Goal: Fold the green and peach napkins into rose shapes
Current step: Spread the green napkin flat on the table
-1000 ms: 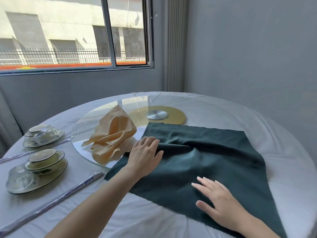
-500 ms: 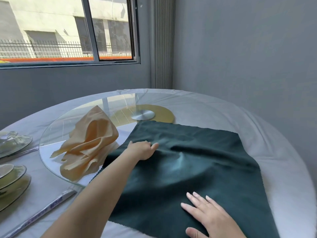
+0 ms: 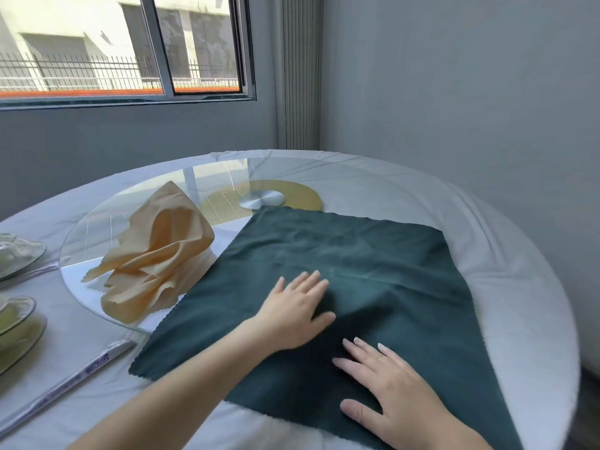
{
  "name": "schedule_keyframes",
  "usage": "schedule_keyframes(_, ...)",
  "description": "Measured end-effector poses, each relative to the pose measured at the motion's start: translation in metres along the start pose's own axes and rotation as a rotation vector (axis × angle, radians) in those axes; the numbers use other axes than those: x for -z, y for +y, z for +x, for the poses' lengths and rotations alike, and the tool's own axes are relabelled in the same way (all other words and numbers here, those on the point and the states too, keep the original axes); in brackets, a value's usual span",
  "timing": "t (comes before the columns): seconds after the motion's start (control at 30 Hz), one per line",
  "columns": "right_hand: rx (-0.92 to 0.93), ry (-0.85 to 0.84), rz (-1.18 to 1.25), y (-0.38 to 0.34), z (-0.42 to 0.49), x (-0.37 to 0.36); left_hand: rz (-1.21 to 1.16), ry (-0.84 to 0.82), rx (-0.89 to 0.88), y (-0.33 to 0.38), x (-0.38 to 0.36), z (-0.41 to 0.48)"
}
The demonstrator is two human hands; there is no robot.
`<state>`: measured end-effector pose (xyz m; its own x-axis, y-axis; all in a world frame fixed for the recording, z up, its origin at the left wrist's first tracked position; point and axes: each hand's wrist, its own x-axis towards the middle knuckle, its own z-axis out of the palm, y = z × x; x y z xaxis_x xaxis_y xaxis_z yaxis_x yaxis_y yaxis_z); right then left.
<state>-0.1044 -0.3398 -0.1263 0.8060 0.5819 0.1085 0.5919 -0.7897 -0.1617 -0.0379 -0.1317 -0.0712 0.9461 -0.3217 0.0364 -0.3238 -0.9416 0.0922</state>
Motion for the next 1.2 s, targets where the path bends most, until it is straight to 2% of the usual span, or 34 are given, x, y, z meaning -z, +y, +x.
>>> schedule_keyframes(0.1, -0.045, -0.035, 0.003, -0.005, -0.001, 0.007, 0.027, -0.044, -0.047, 0.017, -0.009, -0.03)
schedule_keyframes(0.27, 0.031, 0.014, 0.13, -0.002, -0.002, 0.012, 0.054, -0.047, -0.135, 0.028, -0.017, -0.069)
schedule_keyframes(0.4, 0.004, -0.057, 0.157, 0.01, -0.019, 0.023, -0.014, -0.124, -0.203, 0.032, -0.023, -0.093)
schedule_keyframes(0.57, -0.038, -0.141, 0.225, 0.028, -0.067, 0.043, -0.112, -0.12, -0.226, 0.035, -0.024, -0.098)
schedule_keyframes(0.7, -0.061, -0.186, 0.254, 0.031, -0.09, 0.051, -0.183, -0.067, -0.28, 0.044, -0.026, -0.096)
schedule_keyframes(0.9, -0.118, -0.162, 0.257, 0.038, -0.102, 0.051, -0.197, 0.16, -0.307, 0.056, -0.031, -0.102)
schedule_keyframes(1.03, -0.183, -0.082, 0.226, 0.047, -0.111, 0.057, -0.231, 0.25, -0.207, 0.059, -0.028, -0.103)
schedule_keyframes(1.2, -0.347, 0.317, 0.432, 0.065, -0.119, 0.074, -0.341, 0.224, -0.121, 0.061, -0.021, -0.113)
